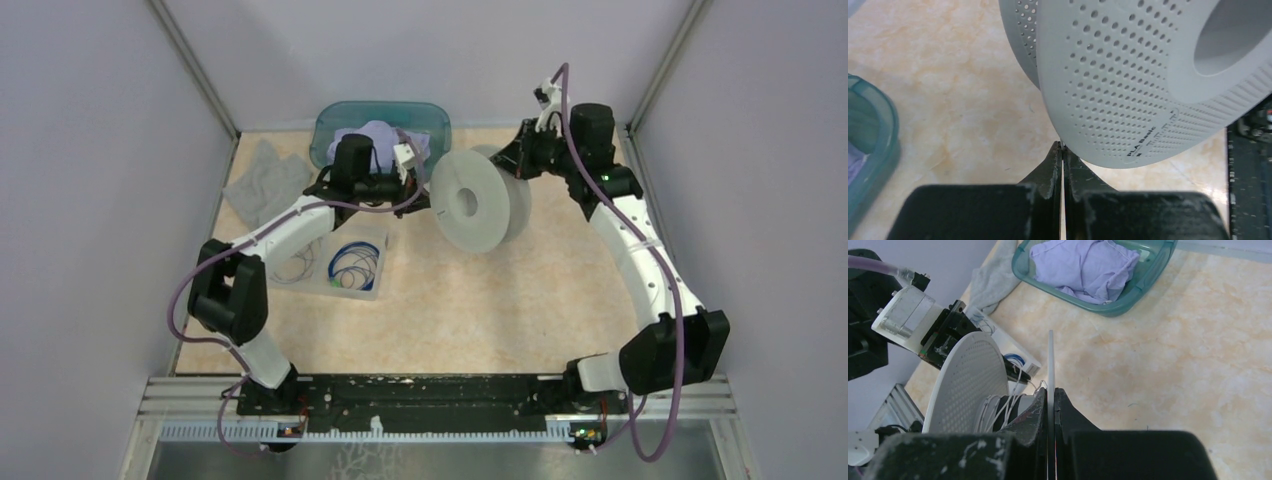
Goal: Wrap the cables
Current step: Wrap the cable around the cable reel.
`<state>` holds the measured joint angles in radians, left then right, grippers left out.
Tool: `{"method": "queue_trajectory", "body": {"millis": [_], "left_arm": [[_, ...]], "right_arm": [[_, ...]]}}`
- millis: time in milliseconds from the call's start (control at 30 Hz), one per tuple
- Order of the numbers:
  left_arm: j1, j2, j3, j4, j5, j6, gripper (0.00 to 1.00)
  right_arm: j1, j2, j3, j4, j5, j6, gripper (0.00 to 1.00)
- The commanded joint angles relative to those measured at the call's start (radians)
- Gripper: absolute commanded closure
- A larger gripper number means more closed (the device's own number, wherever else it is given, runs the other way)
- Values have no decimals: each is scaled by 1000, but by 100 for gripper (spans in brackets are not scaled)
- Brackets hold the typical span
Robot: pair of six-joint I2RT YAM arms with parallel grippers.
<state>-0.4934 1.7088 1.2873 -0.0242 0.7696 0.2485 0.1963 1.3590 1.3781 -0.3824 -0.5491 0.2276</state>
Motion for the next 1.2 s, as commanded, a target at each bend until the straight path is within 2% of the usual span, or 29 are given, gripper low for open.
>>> {"method": "queue_trajectory", "body": {"millis": [0, 167, 300, 500, 567, 700, 867, 1167], "left_arm": [[19, -57, -39, 187, 242, -221, 99], [26, -63, -46, 252, 382, -333, 99], [35, -65, -72, 384, 490, -495, 99], [40, -47, -168, 911, 575, -941, 99], [40, -34, -167, 1026, 589, -1041, 99], [45, -31, -163, 1037, 573, -1080, 99], [47, -42, -146, 887, 442, -1011, 99], [43, 5, -136, 828, 254, -1079, 99]], "right_arm": [[-26, -4, 74, 140, -53, 120, 100], [-36, 21, 98, 153, -87, 170, 100], [-52, 39, 110, 162, -116, 217, 100], [-67, 64, 76, 229, -175, 341, 100], [-71, 72, 73, 231, -178, 357, 100], [-87, 81, 60, 244, -195, 390, 100], [-87, 75, 37, 283, -210, 426, 100], [-89, 76, 1, 346, -219, 478, 100]]}}
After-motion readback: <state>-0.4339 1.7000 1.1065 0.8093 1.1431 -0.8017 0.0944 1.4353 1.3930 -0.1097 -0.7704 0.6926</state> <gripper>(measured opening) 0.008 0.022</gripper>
